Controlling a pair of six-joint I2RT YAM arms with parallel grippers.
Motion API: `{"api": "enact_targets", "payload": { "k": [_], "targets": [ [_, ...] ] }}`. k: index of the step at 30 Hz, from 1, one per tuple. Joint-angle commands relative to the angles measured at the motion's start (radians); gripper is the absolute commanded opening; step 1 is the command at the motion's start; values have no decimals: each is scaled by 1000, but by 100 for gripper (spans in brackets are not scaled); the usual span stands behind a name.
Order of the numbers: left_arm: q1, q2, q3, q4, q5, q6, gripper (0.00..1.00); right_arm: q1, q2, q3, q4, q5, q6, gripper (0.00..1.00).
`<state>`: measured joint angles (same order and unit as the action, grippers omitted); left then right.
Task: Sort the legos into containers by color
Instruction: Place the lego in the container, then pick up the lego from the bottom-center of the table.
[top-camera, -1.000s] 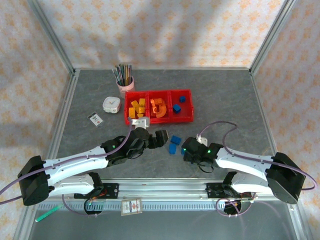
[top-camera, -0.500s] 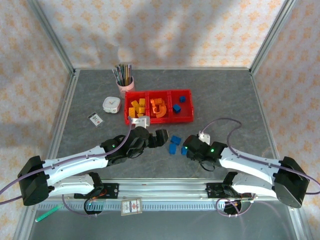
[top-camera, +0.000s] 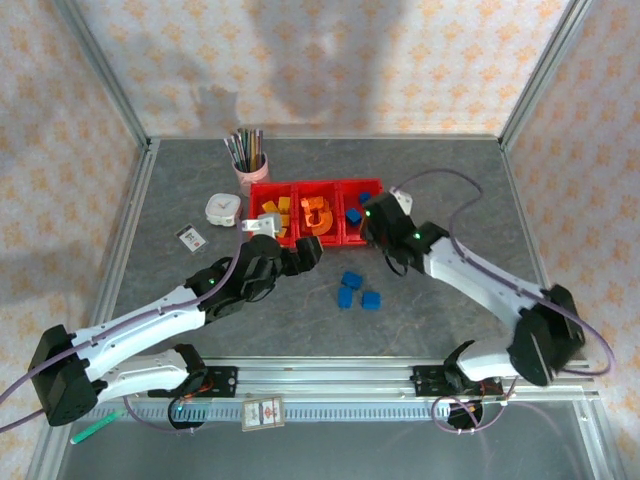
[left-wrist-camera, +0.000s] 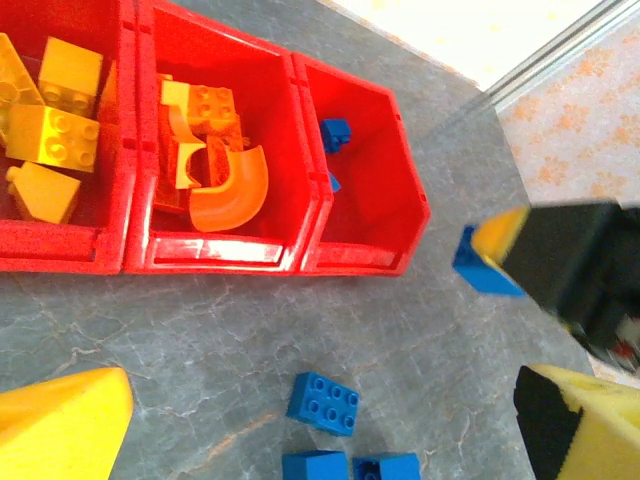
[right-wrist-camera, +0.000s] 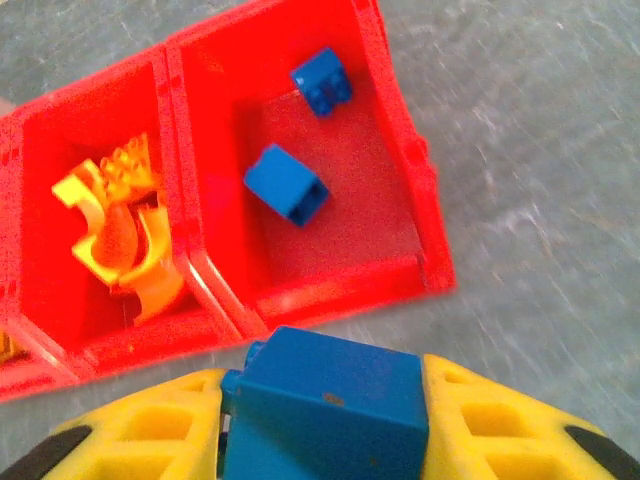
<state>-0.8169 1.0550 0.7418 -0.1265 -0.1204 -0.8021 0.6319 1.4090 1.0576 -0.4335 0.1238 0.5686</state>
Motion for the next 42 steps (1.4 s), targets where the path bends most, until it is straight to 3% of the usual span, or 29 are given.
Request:
{"api": "enact_targets", "payload": {
  "k": [1, 4, 7, 13, 20, 27, 42],
  "targets": [
    [24, -12, 22, -30, 2, 23, 99, -44, 129, 91, 89, 0, -99, 38],
    [40, -8, 15, -17, 18, 23, 99, -77, 257, 185, 93, 18, -129, 39],
    [50, 1, 28, -28, 28, 32, 99, -105, 345, 258, 89, 27, -158, 46],
    [52, 5, 40, -37, 12, 44, 99, -113, 375, 298, 68, 8, -175, 62],
    [53, 22, 67, -56, 23, 52, 99, -78, 250, 205, 39, -6, -198, 70],
    [45, 11, 34, -17, 81, 39, 99, -40, 57, 3, 26, -52, -148, 76],
    [-103, -10, -63, 27, 38, -42, 99, 153, -188, -346, -43, -88, 14, 80]
  ]
}}
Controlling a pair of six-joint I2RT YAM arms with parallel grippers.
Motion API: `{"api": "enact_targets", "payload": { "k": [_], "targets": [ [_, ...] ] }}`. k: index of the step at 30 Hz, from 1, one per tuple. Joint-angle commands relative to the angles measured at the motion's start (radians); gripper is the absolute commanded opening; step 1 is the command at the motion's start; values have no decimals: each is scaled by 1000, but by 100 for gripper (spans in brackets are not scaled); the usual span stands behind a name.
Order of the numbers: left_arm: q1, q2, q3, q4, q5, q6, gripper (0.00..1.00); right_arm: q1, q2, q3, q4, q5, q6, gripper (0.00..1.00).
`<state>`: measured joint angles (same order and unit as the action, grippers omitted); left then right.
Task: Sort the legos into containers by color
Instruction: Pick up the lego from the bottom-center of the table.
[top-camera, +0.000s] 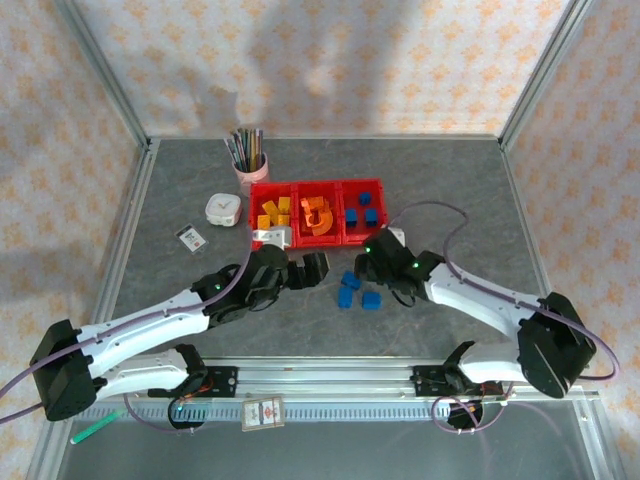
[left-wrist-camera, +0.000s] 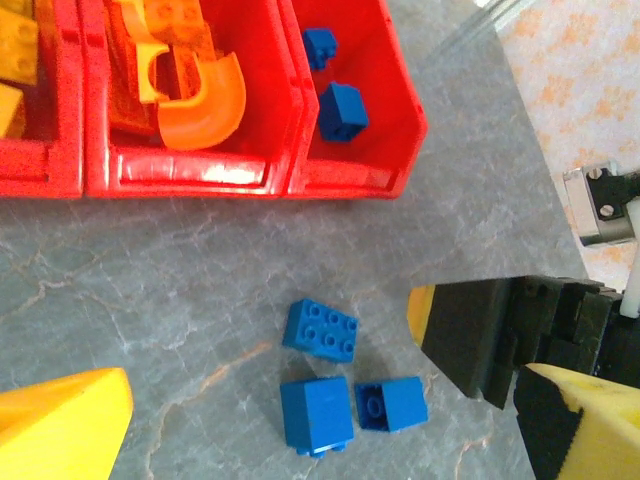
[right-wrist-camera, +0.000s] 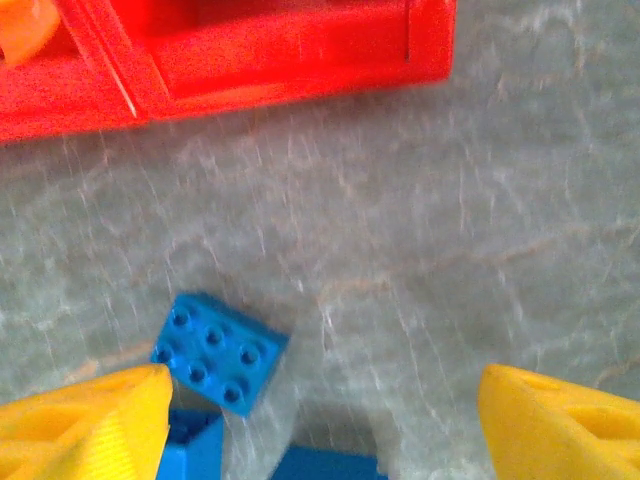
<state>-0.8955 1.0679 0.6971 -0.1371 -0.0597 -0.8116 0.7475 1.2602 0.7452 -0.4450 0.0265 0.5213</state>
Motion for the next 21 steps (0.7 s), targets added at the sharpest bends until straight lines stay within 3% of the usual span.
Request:
{"api": "enact_targets", "payload": {
  "k": [1, 9, 21],
  "targets": [
    [-33, -27, -23, 37, -27, -39, 99, 56, -46, -49, -32, 3, 72, 80],
    [-61, -27, -48, 53, -35, -67, 99, 167, -48, -133, -5, -2, 131, 80],
    [-64, -16, -29, 39, -46, -61, 99, 167, 45, -135, 63, 66, 159, 75]
  ]
}}
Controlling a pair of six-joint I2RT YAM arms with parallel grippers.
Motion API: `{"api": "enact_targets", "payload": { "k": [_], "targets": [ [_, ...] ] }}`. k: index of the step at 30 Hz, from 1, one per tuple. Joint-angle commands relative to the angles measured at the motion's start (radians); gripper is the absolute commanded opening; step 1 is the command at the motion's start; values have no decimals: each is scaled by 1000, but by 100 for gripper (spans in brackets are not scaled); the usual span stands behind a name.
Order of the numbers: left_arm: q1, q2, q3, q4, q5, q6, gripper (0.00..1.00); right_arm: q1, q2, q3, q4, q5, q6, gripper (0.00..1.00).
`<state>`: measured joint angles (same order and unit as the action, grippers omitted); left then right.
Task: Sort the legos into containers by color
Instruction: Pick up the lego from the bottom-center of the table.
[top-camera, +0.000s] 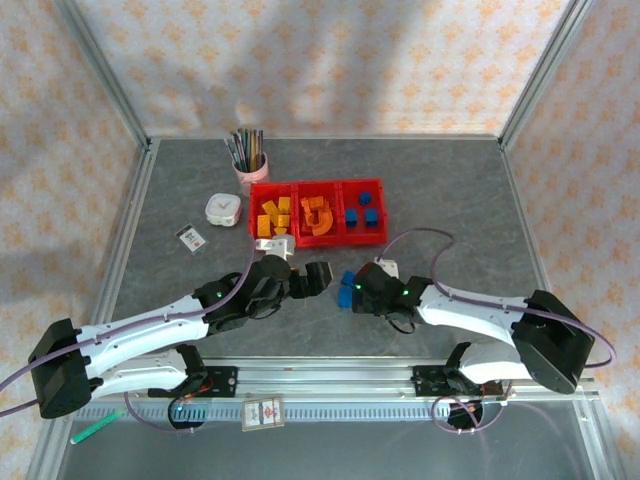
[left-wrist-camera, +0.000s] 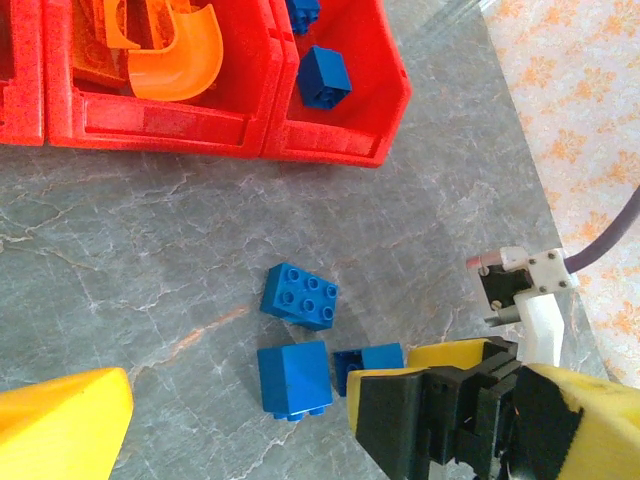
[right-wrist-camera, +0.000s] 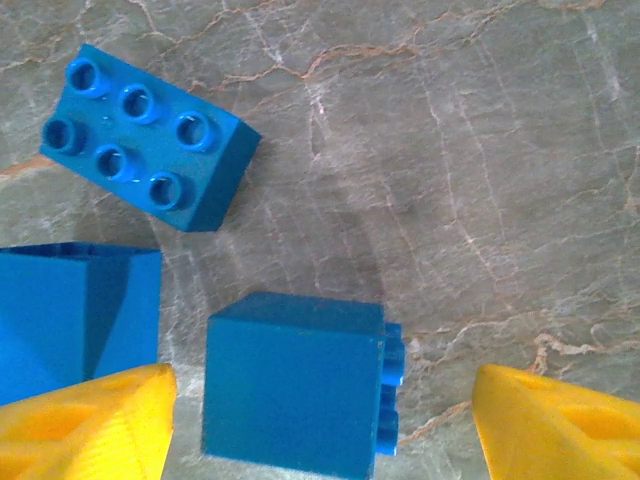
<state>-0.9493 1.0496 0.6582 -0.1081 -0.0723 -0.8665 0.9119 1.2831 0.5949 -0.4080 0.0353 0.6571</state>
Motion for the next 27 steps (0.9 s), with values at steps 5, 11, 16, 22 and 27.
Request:
{"api": "enact_targets", "payload": {
  "k": [5, 11, 16, 22, 27],
  "targets": [
    [-12, -4, 8, 0, -42, -6, 99, 0, 71, 29, 21, 93, 63, 67],
    [-10, -2, 13, -2, -50, 1, 99, 0, 79, 15, 63, 68, 65, 53],
    [-11, -2, 20, -11, -56, 8, 99, -1, 53, 35, 27, 84, 64, 42],
    [-10, -29, 44, -62, -106, 39, 99, -15, -29, 119, -35, 131, 25, 40],
    [4, -62, 68, -121, -167, 54, 99, -108, 4, 231, -2, 115, -70, 39]
  ]
}}
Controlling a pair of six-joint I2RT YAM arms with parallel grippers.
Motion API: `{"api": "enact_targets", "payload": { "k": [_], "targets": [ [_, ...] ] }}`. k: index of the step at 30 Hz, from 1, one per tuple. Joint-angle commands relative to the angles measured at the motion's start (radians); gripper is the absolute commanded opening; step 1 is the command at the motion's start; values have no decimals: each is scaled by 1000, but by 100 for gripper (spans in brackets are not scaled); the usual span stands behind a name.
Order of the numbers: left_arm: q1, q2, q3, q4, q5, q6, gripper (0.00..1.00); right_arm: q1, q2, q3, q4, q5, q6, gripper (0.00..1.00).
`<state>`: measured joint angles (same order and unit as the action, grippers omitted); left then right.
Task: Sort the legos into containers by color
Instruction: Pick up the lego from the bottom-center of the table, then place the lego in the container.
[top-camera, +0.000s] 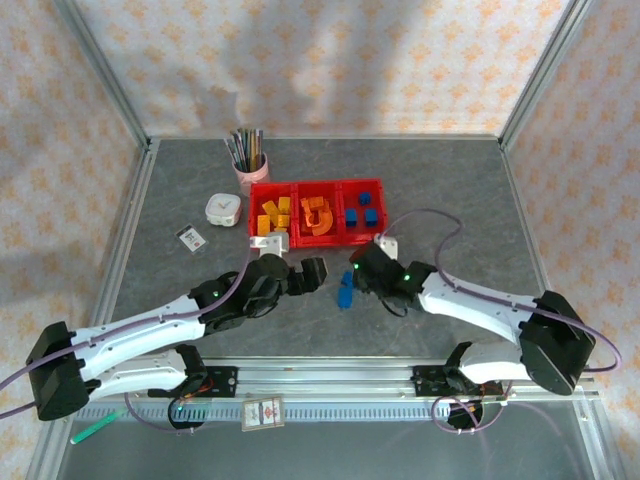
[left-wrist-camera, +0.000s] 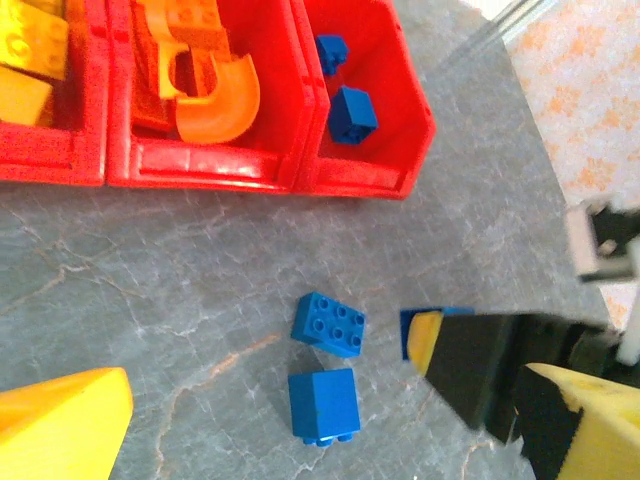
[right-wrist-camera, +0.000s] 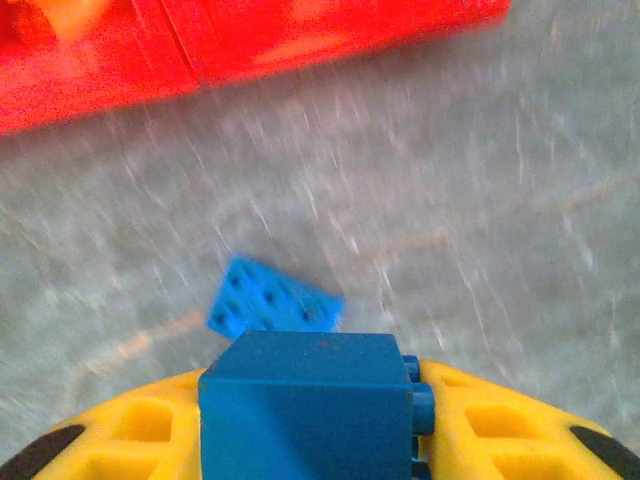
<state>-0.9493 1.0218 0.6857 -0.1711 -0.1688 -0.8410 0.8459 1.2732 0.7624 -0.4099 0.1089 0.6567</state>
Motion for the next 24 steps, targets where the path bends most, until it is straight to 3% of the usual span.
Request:
{"api": "enact_targets", "payload": {
  "k": [1, 14, 16, 18, 21, 24],
  "targets": [
    [7, -40, 43, -65, -74, 30, 99, -59, 31, 87, 16, 37, -88, 39],
    [83, -92, 48, -124, -71, 40, 99, -272, 446, 476, 51, 41, -271, 38],
    [88, -95, 40, -115, -67, 42, 99, -279, 485, 512, 50, 44, -283, 42],
    [96, -92, 42, -111, -57, 46, 99, -286, 518, 550, 35, 39, -284, 54],
    [98, -80, 55, -122, -54, 52, 99, -286, 523, 566, 33, 16, -288, 62],
    [98, -75, 56, -121, -52, 52, 99, -286, 485, 544, 43, -3, -284, 65]
  ]
}}
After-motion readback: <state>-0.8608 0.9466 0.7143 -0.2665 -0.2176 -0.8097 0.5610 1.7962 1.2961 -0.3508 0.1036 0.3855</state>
